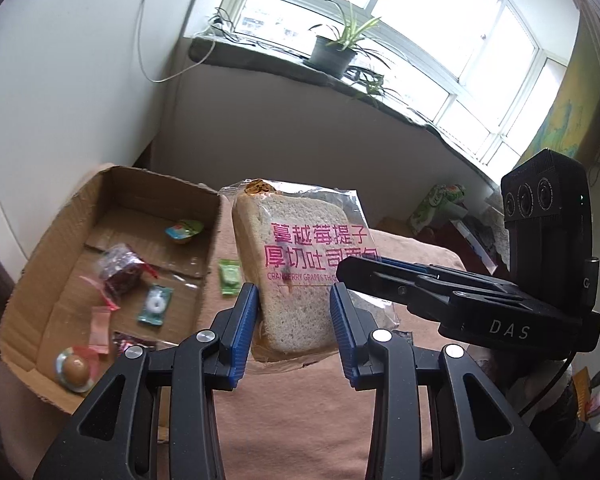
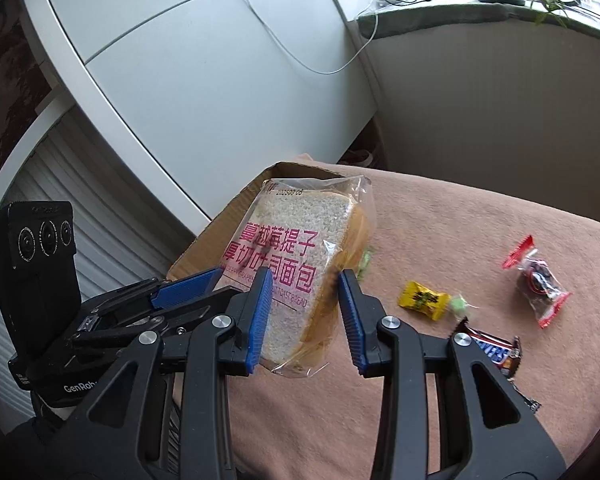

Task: Organize snacks
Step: 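Carry the bread slice into the cardboard box and open the right tool, then move both tools back over the remaining snacks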

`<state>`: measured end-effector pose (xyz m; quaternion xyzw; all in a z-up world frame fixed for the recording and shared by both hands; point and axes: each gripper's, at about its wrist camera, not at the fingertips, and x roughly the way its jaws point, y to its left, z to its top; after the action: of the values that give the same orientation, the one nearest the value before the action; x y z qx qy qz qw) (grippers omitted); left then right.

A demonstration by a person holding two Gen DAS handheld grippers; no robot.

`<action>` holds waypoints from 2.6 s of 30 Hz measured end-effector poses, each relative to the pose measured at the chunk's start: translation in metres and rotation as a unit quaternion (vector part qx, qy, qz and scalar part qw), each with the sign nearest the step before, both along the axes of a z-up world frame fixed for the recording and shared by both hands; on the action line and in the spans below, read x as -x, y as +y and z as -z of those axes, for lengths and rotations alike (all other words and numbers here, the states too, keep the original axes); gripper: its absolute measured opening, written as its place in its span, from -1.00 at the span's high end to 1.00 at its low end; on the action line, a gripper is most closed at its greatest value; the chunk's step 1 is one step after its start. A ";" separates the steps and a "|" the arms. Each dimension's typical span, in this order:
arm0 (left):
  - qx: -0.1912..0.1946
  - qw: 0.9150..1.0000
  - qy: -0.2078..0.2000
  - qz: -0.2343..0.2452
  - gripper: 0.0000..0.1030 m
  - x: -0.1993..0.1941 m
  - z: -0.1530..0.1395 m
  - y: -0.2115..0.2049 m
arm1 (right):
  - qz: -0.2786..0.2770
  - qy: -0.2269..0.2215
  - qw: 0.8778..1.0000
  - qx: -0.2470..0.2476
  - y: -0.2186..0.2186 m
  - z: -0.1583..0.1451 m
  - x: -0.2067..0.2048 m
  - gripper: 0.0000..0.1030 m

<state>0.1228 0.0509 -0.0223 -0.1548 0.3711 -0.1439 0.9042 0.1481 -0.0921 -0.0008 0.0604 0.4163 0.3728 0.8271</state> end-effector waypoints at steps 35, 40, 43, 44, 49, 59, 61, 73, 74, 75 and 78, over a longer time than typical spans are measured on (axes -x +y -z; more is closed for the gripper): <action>-0.041 0.991 0.019 -0.125 0.34 0.041 0.024 0.104 | -0.036 -0.013 0.998 0.045 0.093 0.026 -0.005 -0.33; -0.051 0.991 -0.004 -0.127 0.34 0.047 0.017 0.093 | -0.014 -0.018 0.999 0.044 0.068 0.022 -0.003 -0.33; -0.048 0.991 -0.018 -0.126 0.33 0.050 0.014 0.085 | 0.002 -0.030 0.998 0.047 0.048 0.017 0.001 -0.33; -0.048 0.991 -0.021 -0.125 0.31 0.051 0.014 0.082 | 0.008 -0.035 0.998 0.049 0.040 0.016 0.002 -0.34; -0.063 0.991 -0.038 -0.109 0.03 0.053 0.012 0.062 | 0.045 -0.053 0.997 0.033 -0.013 0.014 0.009 -0.51; -0.083 0.994 -0.044 -0.050 -0.32 0.051 0.026 0.007 | 0.124 -0.064 0.990 0.027 -0.120 0.034 0.038 -0.69; -0.088 0.995 -0.036 -0.037 -0.32 0.046 0.032 -0.007 | 0.137 -0.070 0.987 0.041 -0.140 0.040 0.043 -0.70; -0.101 0.994 0.000 0.030 -0.30 0.007 0.054 -0.069 | 0.120 -0.072 0.979 0.148 -0.174 0.073 0.053 -0.70; -0.097 0.995 0.003 0.031 -0.27 0.002 0.055 -0.071 | 0.113 -0.070 0.980 0.149 -0.174 0.075 0.052 -0.70; -0.096 0.995 0.006 0.035 -0.21 -0.003 0.055 -0.074 | 0.107 -0.068 0.980 0.150 -0.174 0.077 0.051 -0.70; -0.084 0.995 0.017 0.044 -0.07 -0.022 0.055 -0.080 | 0.088 -0.064 0.982 0.155 -0.170 0.083 0.047 -0.62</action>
<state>0.1448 -0.0295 -0.0775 -0.0645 0.4036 -0.1490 0.9004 0.1009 -0.2617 -0.0840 -0.0559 0.4084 0.2321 0.8810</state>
